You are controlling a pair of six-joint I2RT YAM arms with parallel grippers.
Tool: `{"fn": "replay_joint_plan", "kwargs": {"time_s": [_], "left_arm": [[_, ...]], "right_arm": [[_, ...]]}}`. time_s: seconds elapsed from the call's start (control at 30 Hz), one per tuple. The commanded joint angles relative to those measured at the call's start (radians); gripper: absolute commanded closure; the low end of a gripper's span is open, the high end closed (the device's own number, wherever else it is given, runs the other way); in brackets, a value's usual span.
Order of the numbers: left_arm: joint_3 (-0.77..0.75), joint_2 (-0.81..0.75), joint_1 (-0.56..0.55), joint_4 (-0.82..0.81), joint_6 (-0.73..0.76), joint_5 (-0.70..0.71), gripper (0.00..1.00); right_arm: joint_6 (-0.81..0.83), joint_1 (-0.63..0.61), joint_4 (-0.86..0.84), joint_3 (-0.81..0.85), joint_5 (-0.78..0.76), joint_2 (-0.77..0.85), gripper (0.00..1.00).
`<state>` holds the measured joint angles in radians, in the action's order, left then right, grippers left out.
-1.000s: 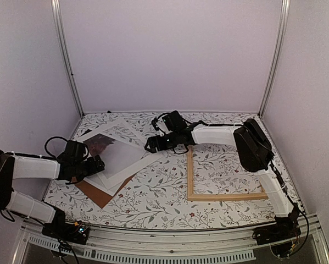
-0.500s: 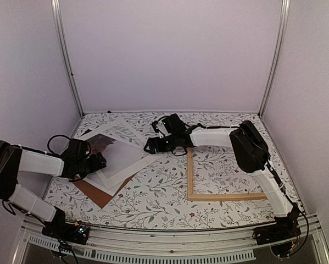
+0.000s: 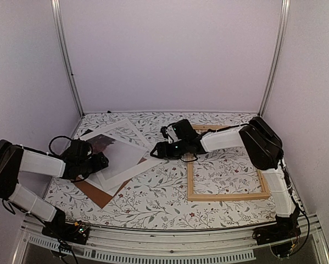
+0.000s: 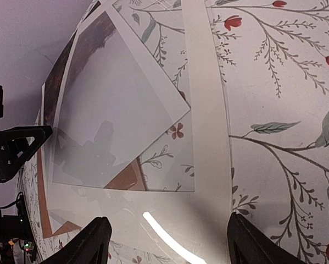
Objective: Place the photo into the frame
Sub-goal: Rotate the glass panel on the mat board.
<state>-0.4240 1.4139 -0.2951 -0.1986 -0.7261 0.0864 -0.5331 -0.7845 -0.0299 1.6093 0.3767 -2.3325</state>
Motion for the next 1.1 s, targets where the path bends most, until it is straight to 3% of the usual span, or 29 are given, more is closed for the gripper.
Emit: {"fn": "replay_joint_plan", "kwargs": {"time_s": [0.0,0.6,0.77,0.9,1.07], "left_arm": [[0.035,-0.008,-0.061,0.03,-0.048,-0.079,0.09],[0.061,-0.236,-0.134,0.241,-0.072,-0.001,0.1],[0.015,-0.247,-0.115,0.293,-0.029,0.045,0.05],[-0.032,-0.207,-0.066,0.31,0.019,0.027,0.01],[-0.056,-0.175,0.018,0.293,0.073,-0.045,0.0]], "right_arm": [[-0.069,-0.042,-0.001,-0.095,0.045,0.042,0.25],[-0.094,-0.134,-0.006,-0.407,-0.047,0.323,0.28],[-0.049,-0.106,0.03,-0.336,-0.044,0.29,0.21],[-0.005,-0.072,0.114,-0.209,-0.023,0.224,0.12],[0.028,-0.03,0.201,-0.057,0.039,0.135,0.09]]}}
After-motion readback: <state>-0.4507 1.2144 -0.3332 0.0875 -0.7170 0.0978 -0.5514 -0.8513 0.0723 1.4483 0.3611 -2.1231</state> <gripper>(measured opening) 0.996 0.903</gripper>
